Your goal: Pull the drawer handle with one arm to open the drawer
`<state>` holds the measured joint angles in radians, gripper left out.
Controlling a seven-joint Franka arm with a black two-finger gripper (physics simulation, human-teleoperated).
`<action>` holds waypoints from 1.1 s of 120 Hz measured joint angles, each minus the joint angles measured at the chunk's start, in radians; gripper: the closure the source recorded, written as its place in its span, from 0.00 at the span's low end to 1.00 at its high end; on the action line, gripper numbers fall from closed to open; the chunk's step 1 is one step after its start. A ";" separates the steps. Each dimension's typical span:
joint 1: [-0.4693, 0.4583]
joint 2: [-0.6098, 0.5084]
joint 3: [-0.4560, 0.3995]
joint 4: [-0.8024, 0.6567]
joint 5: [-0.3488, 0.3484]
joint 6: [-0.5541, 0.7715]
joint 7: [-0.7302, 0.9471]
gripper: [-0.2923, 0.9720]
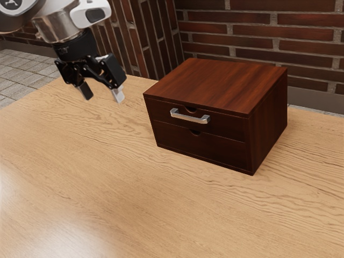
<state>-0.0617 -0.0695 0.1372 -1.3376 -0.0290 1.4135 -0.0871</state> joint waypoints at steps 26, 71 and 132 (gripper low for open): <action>-0.050 0.000 -0.006 0.005 -0.049 -0.013 0.000 0.23; -0.164 -0.004 -0.019 0.006 0.163 -0.066 0.273 0.23; -0.197 -0.301 0.021 -0.537 0.238 0.179 1.066 0.23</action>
<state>-0.2588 -0.3707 0.1583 -1.8750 0.2087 1.5923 0.9794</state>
